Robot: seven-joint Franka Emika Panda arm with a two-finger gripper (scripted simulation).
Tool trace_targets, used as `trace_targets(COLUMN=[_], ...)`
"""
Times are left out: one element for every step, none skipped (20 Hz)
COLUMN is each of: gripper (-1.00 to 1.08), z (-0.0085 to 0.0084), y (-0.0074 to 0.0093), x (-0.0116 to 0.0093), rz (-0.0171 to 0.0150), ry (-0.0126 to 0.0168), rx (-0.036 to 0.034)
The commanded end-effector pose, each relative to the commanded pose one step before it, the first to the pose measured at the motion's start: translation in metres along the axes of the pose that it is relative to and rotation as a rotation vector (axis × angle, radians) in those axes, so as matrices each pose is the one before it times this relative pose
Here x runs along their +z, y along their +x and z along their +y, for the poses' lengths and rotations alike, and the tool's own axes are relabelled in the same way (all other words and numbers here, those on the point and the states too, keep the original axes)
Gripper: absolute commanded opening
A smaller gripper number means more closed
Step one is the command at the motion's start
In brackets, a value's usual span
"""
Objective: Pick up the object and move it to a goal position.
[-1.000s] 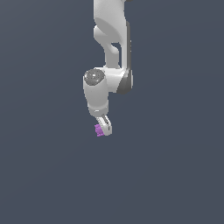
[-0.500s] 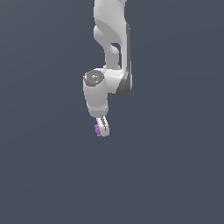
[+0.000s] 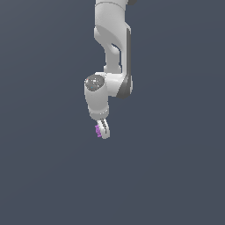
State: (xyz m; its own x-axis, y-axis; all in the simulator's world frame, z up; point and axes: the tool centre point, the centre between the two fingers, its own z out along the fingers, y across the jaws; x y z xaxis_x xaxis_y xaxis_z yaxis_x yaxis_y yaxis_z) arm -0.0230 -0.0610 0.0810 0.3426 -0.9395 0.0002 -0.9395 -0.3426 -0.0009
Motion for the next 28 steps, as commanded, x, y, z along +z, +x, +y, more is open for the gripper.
trace_targets(gripper=[1.0,1.0,1.0,1.0,1.0,1.0,1.0,1.0,1.0,-1.0,-1.0,-1.0,-1.0,-1.0,-1.0,-1.0,-1.0,-1.0,-1.0,-1.0,-1.0,-1.0,-1.0,-1.0,-1.0,-1.0,-1.0,-1.0], z=[0.00101,0.00013,-0.00006,0.00005,-0.0002,-0.00025,-0.00026,-0.0002,-0.00008,0.0,0.0,0.0,0.0,0.0,0.0,0.0,0.0,0.0,0.0,-0.00057,-0.00005,-0.00015,-0.00026,-0.00036,-0.00046,-0.00056,-0.00066,-0.00076], y=[-0.00008,-0.00007,-0.00024,0.00021,-0.00007,0.0,0.00005,0.00006,0.00003,0.0,0.0,0.0,0.0,0.0,0.0,0.0,0.0,0.0,0.0,0.00023,-0.00035,-0.00105,-0.00174,-0.00243,-0.00311,-0.00377,-0.00441,-0.00504], x=[0.01337,0.00517,0.00443,0.00365,0.0029,0.00216,0.00146,0.00082,0.00026,0.0,0.0,0.0,0.0,0.0,0.0,0.0,0.0,0.0,0.0,-0.00107,-0.00019,-0.00056,-0.00093,-0.0013,-0.00166,-0.00202,-0.00236,-0.0027], rz=[-0.00029,0.00003,0.0,0.00002,0.0,0.0,0.0,0.0,0.0,0.0,0.0,0.0,0.0,0.0,0.0,0.0,0.0,0.0,0.0,0.00038,0.0,0.0,0.0,0.0,0.0,0.0,0.0,0.0], ry=[-0.00122,-0.00001,0.0,0.00003,0.0,0.0,0.0,0.0,0.0,0.0,0.0,0.0,0.0,0.0,0.0,0.0,0.0,0.0,0.0,0.00203,0.0,0.0,0.0,0.0,0.0,0.0,0.0,0.0], rx=[0.0018,0.00049,0.0,0.00069,0.0,0.0,0.0,0.0,0.0,0.0,0.0,0.0,0.0,0.0,0.0,0.0,0.0,0.0,0.0,0.00011,0.0,0.0,0.0,0.0,0.0,0.0,0.0,0.0])
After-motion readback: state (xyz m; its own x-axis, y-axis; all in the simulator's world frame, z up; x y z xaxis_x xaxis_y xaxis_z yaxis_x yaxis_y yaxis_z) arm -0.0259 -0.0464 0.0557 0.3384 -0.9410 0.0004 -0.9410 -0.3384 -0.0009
